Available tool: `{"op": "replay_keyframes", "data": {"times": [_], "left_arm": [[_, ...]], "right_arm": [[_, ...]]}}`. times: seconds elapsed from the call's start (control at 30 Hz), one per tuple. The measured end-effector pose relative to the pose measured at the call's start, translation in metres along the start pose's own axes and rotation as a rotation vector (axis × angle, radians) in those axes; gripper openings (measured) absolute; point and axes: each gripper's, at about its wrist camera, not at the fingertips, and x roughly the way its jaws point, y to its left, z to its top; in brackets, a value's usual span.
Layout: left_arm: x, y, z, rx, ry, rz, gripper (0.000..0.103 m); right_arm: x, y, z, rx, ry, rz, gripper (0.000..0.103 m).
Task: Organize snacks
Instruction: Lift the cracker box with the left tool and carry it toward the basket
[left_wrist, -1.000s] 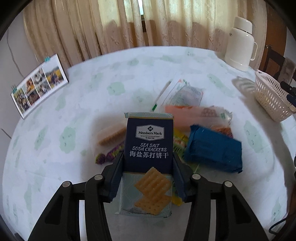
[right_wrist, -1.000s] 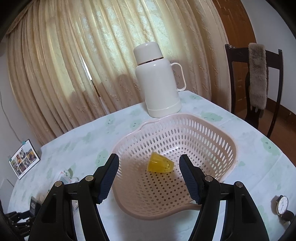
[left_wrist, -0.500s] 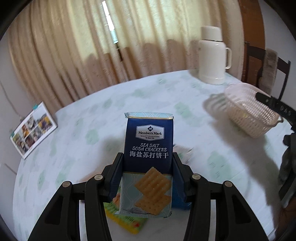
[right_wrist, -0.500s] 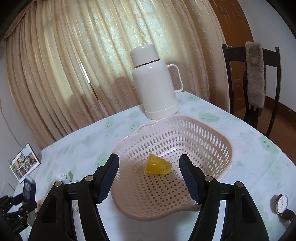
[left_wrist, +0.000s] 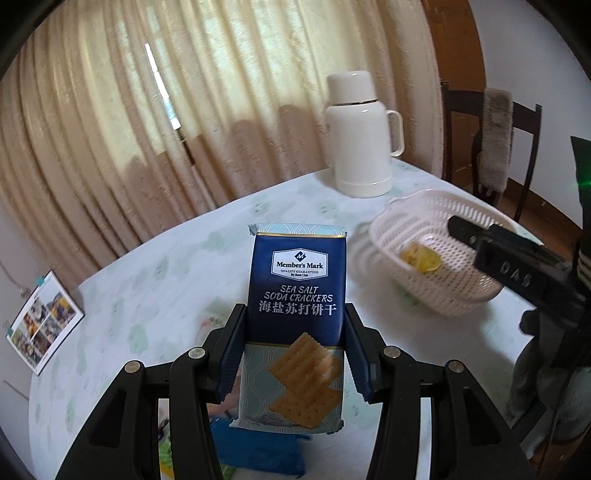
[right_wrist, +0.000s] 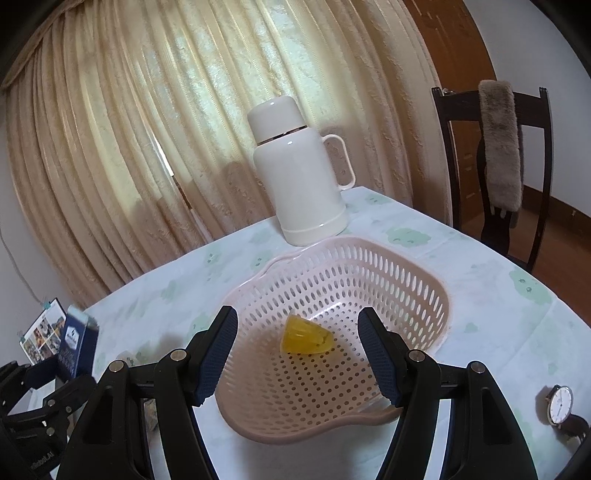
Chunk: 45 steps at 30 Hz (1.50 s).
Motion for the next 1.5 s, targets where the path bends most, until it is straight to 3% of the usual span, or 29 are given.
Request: {"op": "replay_keyframes", "data": {"times": [0.73,1.13,1.5], "left_arm": [[0.020,-0.051,0.029,0.077,-0.024,-0.092,0.046],[0.033,-0.078,0.046,0.111,-0.031,-0.131,0.046],[0.049,-0.096,0.057,0.117,-0.042,-0.180,0.048]], "right_arm": [[-0.011,-0.023,0.017,0.054,-0.076,-0.105,0.068],[-0.017,-0.040,0.027,0.081,-0.124,-0.226,0.068],[-0.020,-0.058,0.031,0.146,-0.134,-0.261,0.068]]}}
